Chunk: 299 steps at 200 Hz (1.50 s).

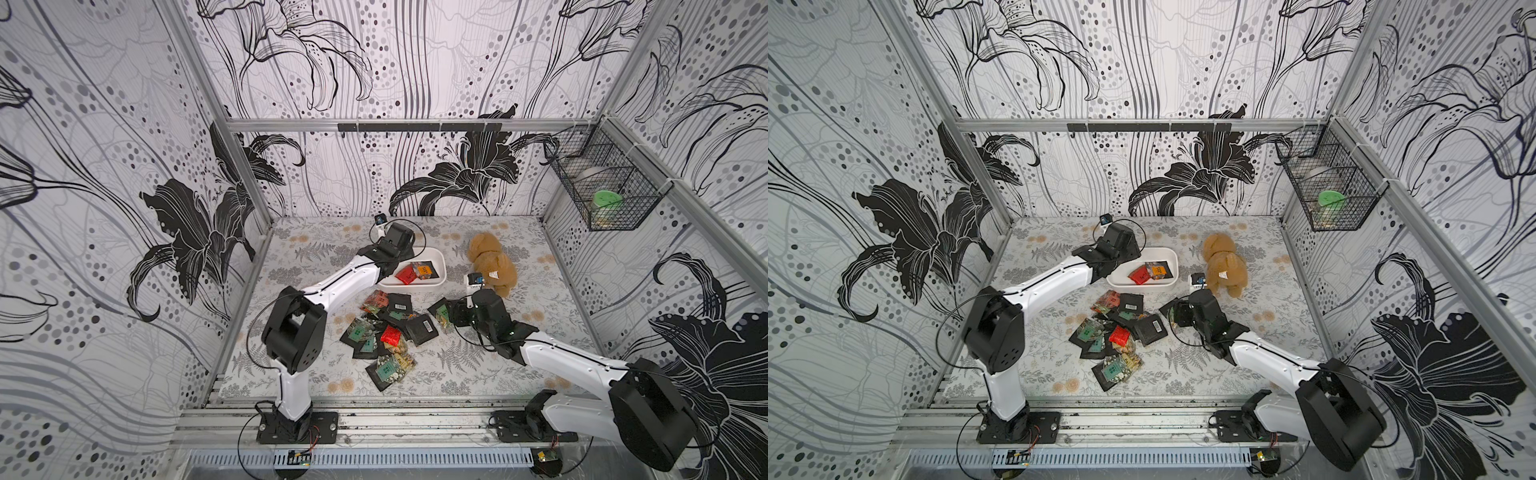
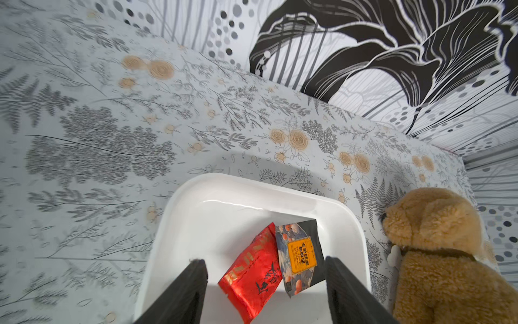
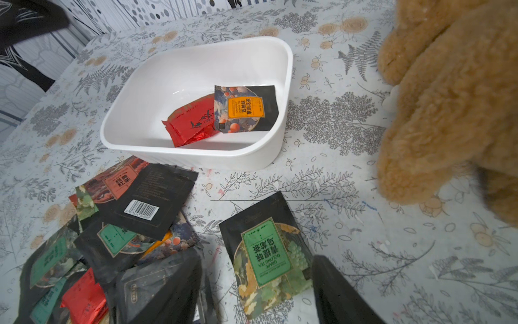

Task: Put the tea bags into the storage box
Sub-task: Place the tea bag in the storage box, then pick up the tea bag from the center of the board.

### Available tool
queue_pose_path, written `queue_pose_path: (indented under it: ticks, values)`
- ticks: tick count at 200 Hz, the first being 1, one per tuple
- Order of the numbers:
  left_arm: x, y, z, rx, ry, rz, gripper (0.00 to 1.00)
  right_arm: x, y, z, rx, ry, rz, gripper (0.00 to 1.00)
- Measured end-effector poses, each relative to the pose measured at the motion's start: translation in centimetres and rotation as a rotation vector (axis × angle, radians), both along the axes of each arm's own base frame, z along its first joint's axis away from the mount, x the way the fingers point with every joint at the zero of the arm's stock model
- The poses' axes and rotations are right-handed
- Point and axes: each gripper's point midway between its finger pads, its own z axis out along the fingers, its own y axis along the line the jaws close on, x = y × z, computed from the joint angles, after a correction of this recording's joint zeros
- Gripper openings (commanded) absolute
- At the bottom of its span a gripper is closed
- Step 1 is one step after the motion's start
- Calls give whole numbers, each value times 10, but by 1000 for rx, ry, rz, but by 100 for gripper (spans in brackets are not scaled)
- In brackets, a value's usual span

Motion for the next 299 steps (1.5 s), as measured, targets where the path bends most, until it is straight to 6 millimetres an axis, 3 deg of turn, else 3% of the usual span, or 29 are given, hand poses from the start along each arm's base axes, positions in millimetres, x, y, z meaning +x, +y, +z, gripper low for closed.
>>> queue_pose_path:
  ticks: [16,30,43,66,93,135,170,193,249,299]
  values:
    - [-19,11,17,-24,-29,-5,72,-1,3,0,5,4,16,80]
    - [-36,16,19,-64,-39,-23,71,-2,5,0,13,5,31,77]
    - [-56,18,10,-108,-24,-53,72,-5,8,1,25,6,52,76]
    - [-95,18,-25,-169,48,-97,71,-12,21,0,60,13,129,73]
    - [-148,-4,-61,-252,115,-181,70,-19,44,-9,96,57,251,62]
    - [-204,-51,-81,-390,155,-295,58,-22,68,-39,43,165,339,42]
    - [-216,-62,-101,-457,197,-292,47,-26,80,-44,16,196,371,35]
    - [-215,-67,-103,-488,201,-279,45,-28,82,-47,-8,207,382,30]
    - [-216,-76,-112,-514,220,-269,47,-25,77,-63,-65,260,355,26]
    - [-216,-76,-116,-513,225,-258,55,-21,78,-80,-110,316,344,18]
